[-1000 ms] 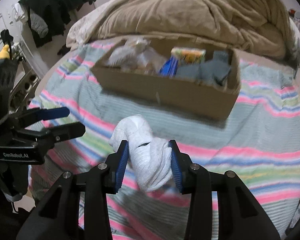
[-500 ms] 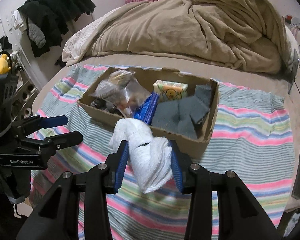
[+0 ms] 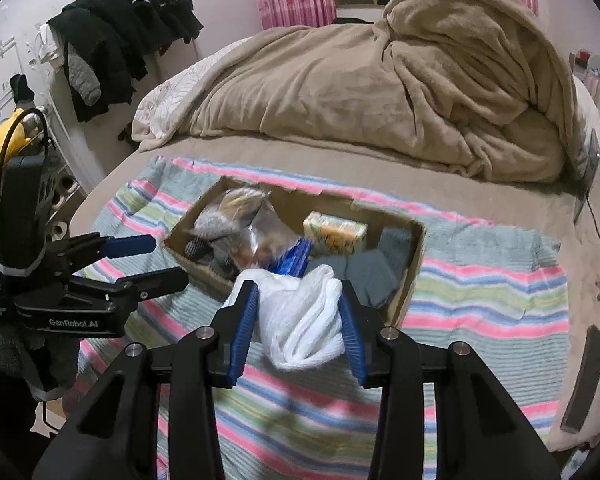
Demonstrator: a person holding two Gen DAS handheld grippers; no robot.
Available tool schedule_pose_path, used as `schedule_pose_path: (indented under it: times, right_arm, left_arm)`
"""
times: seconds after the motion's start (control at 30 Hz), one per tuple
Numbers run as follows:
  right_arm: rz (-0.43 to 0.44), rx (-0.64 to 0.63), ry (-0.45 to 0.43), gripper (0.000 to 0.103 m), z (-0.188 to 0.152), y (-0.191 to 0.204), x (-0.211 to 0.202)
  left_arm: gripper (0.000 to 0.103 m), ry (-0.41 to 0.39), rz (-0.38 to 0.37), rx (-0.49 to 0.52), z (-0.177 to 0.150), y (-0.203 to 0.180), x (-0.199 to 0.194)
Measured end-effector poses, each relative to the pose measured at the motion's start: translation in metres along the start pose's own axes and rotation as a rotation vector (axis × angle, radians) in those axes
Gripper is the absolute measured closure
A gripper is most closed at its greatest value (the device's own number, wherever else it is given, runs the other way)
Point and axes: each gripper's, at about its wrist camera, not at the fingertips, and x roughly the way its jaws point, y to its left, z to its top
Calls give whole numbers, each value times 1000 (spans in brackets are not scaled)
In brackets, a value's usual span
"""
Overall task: Organize objects
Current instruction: 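Carry the white socks into the box and open the right gripper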
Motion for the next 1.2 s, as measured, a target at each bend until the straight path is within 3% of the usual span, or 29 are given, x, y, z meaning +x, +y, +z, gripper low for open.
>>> schedule_pose_path:
  times: [0.2,0.43,0.67,1.03,1.13,1.2]
  right_arm:
    - [-12,9,6,61,9,-14,10]
    - [26,53,98,61,3,-28,43]
    - [-9,78,165,60,-6,-41,70]
    - [-35,83,167,58,-11,-41,76]
    - [-45,85,158,54,-12,-36,73]
    - [-41,85,152,46,-13,-32,69]
  left_arm:
    - [21,-3,8,-2,6,4,5]
    - [21,14,15,-10,9,9,17]
    - [21,40,11,-9,7,10,30]
    - [21,47,26,5,4,7,30]
    - [21,44,28,5,1,7,25]
    - [21,43,33,9,-1,8,22]
